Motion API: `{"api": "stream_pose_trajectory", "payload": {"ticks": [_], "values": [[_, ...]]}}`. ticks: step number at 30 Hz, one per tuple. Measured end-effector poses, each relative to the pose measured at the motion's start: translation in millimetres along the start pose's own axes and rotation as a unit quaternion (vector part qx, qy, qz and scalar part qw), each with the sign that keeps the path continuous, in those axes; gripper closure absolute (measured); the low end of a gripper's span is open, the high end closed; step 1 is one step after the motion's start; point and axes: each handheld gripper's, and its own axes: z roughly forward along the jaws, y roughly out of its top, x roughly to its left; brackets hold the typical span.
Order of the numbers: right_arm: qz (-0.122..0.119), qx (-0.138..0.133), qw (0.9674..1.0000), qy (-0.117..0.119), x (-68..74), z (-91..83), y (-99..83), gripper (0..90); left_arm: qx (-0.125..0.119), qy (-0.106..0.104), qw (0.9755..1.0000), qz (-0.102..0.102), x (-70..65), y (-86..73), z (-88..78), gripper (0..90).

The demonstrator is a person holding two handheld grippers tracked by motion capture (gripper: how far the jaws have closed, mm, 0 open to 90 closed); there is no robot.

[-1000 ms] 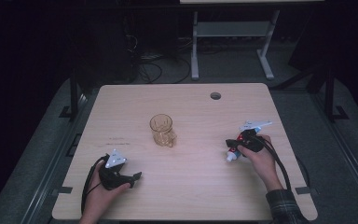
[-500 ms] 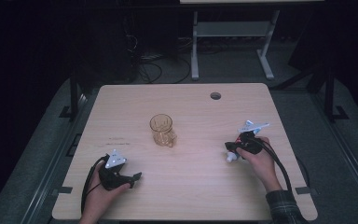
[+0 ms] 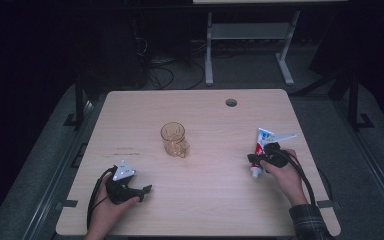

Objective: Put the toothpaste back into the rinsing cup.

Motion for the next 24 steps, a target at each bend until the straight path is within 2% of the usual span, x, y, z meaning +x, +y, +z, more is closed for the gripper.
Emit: {"api": "stream_pose_trajectory", "payload": {"ticks": [10,24], "values": [[-0.003,0.009,0.9999,-0.013,-2.1,-6.1,-6.8,90.0,0.0,0.0,1.0,0.0,-0.1,-0.2,-0.1,14.1],[0.012,0.013,0.9996,-0.02,-12.8,-19.0,-14.9,90.0,0.0,0.0,1.0,0.0,-0.5,-0.6,-0.5,14.0]]}}
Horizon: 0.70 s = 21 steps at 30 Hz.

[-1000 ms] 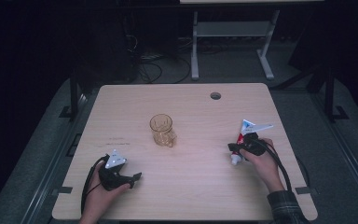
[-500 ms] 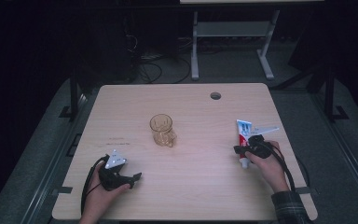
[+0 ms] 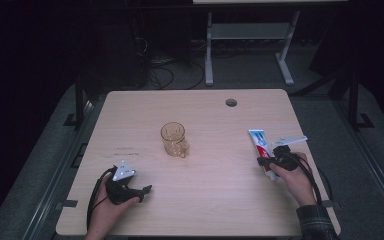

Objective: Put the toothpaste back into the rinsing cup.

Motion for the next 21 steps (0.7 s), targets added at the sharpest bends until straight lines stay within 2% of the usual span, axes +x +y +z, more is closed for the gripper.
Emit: {"api": "stream_pose_trajectory", "payload": {"ticks": [13,18,21], "values": [[0.01,0.004,0.9998,-0.016,-14.2,-9.5,-5.9,89.9,0.0,0.0,1.0,0.0,-0.2,-0.3,-0.3,14.1],[0.011,0.002,0.9998,-0.017,-15.8,-11.3,-6.5,89.9,0.0,0.0,1.0,0.0,-0.3,-0.3,-0.3,14.1],[0.009,-0.008,0.9999,-0.007,-13.7,-15.8,-4.5,89.6,0.0,0.0,1.0,0.0,-0.3,-0.4,-0.4,14.0]]}}
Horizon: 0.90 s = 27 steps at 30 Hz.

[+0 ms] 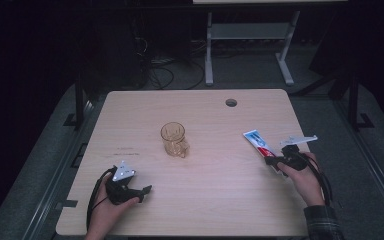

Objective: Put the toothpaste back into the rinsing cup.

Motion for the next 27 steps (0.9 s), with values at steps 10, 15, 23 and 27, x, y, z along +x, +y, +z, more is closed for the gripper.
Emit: {"api": "stream_pose_trajectory", "payload": {"ticks": [10,15,23,27], "values": [[0.007,-0.018,0.9998,-0.005,-0.2,-15.4,11.3,71.9,0.0,0.0,1.0,0.0,0.0,0.0,0.0,14.1],[0.007,-0.012,0.9998,-0.018,-1.7,-13.9,18.3,60.6,0.0,0.0,1.0,0.0,0.0,0.0,-0.1,14.1],[0.012,0.0,0.9995,-0.03,-7.4,-4.2,29.5,49.8,0.001,0.0,1.0,0.0,0.0,0.0,-0.2,14.1],[0.016,0.005,0.9993,-0.032,-11.6,1.8,34.4,42.8,0.001,0.0,1.0,0.0,0.0,0.0,-0.2,14.0]]}}
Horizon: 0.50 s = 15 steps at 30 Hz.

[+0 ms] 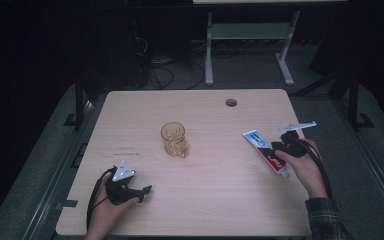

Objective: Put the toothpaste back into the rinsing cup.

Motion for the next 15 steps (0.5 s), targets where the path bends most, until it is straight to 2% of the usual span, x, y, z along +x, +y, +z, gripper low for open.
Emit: {"api": "stream_pose_trajectory", "payload": {"ticks": [2,5,10,12,15], "values": [[0.002,0.005,1.0,-0.007,-2.0,3.4,4.9,40.2,0.0,0.0,1.0,0.0,0.0,0.0,0.0,14.1],[0.009,0.006,0.9999,-0.001,-4.3,8.1,9.0,39.1,0.0,0.0,1.0,0.0,0.0,0.0,0.0,14.0],[0.007,0.024,0.9996,-0.01,-5.5,17.8,17.3,36.8,0.0,0.0,1.0,0.0,0.0,0.0,0.0,14.1],[0.005,0.021,0.9997,-0.012,-6.0,19.9,19.0,37.9,0.0,0.0,1.0,0.0,0.0,0.0,0.0,14.1],[0.006,0.032,0.9994,-0.013,-7.6,26.2,25.1,36.6,0.0,0.0,1.0,0.0,0.0,0.0,0.0,14.0]]}}
